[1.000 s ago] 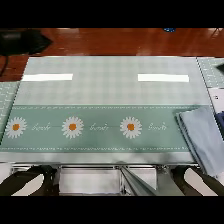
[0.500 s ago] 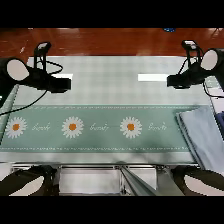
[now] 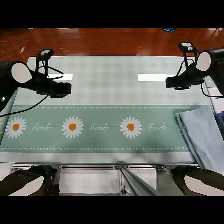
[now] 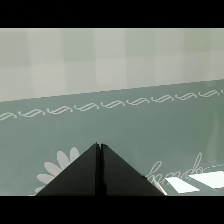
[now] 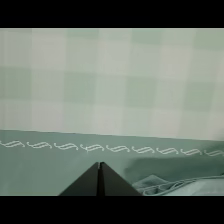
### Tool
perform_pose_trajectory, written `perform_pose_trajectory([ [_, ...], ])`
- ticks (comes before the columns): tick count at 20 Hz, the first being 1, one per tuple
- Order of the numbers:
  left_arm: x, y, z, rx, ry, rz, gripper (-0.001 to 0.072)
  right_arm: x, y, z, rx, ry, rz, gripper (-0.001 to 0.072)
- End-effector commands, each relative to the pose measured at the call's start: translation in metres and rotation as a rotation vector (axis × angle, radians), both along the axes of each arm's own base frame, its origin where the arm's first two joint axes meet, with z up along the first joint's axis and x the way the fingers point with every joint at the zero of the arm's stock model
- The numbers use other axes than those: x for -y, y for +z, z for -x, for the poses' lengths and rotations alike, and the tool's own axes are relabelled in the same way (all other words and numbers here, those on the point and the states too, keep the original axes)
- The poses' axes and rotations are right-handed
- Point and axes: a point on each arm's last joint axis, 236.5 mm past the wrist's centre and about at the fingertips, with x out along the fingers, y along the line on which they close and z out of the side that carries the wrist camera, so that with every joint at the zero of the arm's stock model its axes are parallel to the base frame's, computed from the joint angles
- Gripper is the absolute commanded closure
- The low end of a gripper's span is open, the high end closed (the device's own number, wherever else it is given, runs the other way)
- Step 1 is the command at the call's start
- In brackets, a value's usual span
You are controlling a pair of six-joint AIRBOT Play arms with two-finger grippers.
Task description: Fold the shirts.
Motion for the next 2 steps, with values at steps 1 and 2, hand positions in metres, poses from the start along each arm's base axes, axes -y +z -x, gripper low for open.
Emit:
perform_pose_trajectory([
  [1,-0.0001,-0.0008,0.0006,-0.003,0.0,-0.001,0.0686,0.0007,0.0001,-0.0001,0.0,0.001,0.005,0.0693],
  [2,-0.0001,-0.0009,0.0006,-0.004,0.0,-0.001,0.0686,0.0007,0.0001,-0.0001,0.0,0.001,0.005,0.0693],
])
